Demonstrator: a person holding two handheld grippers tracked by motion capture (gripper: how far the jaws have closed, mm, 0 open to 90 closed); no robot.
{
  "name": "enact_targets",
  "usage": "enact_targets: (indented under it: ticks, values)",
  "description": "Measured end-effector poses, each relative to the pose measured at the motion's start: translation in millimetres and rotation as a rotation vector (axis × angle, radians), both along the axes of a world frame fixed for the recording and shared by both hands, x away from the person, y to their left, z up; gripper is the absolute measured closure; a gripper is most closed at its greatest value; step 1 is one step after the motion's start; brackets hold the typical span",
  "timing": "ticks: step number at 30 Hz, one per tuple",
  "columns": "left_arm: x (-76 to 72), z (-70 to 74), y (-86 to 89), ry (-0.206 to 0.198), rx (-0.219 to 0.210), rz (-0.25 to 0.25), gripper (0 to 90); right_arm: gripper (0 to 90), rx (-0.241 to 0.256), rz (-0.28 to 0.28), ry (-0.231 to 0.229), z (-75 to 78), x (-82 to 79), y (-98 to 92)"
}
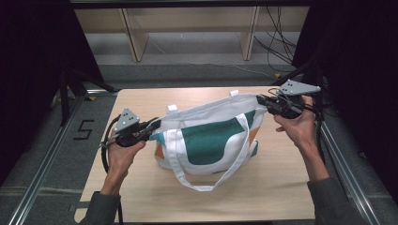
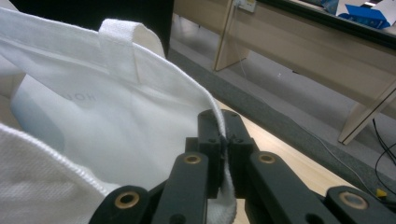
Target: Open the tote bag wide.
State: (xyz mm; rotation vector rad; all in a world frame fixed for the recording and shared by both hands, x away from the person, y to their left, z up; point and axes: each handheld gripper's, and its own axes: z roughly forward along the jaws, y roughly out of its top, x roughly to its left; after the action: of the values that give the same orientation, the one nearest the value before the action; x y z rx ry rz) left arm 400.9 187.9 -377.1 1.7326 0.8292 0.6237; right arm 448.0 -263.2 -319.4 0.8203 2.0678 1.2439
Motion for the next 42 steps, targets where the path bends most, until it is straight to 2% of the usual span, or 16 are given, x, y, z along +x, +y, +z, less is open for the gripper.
enact_targets:
  ticks: [3,5,7,11,15,18,22,23,25,28,29,31,36,39,40,42]
  values:
    - [10.0,0.0,0.5,0.006,-0.019,0.01,83.4,88.4,0.002,0.0,0.012,-0.5,3.9,-0.9]
    - [17.3,-0.5,0.4,0.046,-0.066,0.017,81.1,88.4,0.003,-0.021,0.015,-3.1,10.4,-0.6]
    - [25.9,-0.1,5.5,0.1,-0.13,0.019,69.6,88.4,0.001,-0.042,0.038,-5.0,18.0,1.1]
    - [28.0,-3.0,11.8,0.17,-0.181,0.011,52.9,88.4,0.012,-0.05,0.051,-6.4,31.5,5.4]
    - [22.8,-1.2,15.1,0.194,-0.178,0.008,44.5,88.4,-0.007,-0.066,0.04,-7.4,37.3,9.8]
    - [19.7,8.3,18.4,0.212,-0.218,-0.017,34.0,88.4,-0.017,-0.074,0.031,-9.5,42.9,13.5]
    - [20.6,22.3,22.0,0.247,-0.329,-0.04,26.4,88.4,-0.025,-0.088,0.057,-10.3,43.2,13.5]
    - [19.6,28.9,25.4,0.234,-0.4,-0.062,24.2,88.4,-0.016,-0.09,0.058,-11.4,44.2,11.0]
    - [12.7,37.0,29.5,0.207,-0.431,-0.059,21.3,88.4,-0.017,-0.098,0.058,-13.5,46.0,9.6]
    - [3.5,40.6,32.0,0.195,-0.413,-0.067,18.8,88.4,-0.009,-0.104,0.069,-15.6,46.8,10.1]
    - [-13.6,38.7,35.6,0.191,-0.35,-0.045,19.4,88.4,-0.029,-0.092,0.075,-17.1,48.1,8.5]
    - [-27.7,32.6,39.3,0.185,-0.311,-0.032,19.7,88.4,-0.016,-0.099,0.058,-19.4,48.7,9.4]
    - [-47.9,13.9,49.4,0.187,-0.412,-0.066,23.0,88.4,-0.016,-0.09,0.063,-18.1,47.3,10.7]
    - [-53.6,-7.4,51.3,0.201,-0.288,-0.046,23.2,88.4,-0.007,-0.103,0.056,-16.8,48.0,9.8]
    - [-53.6,-7.4,51.3,0.201,-0.288,-0.046,23.5,88.4,-0.007,-0.103,0.056,-16.8,48.0,9.8]
    - [-50.2,-30.6,42.2,0.261,-0.203,-0.055,24.2,88.4,-0.006,-0.101,0.059,-16.3,48.7,8.6]
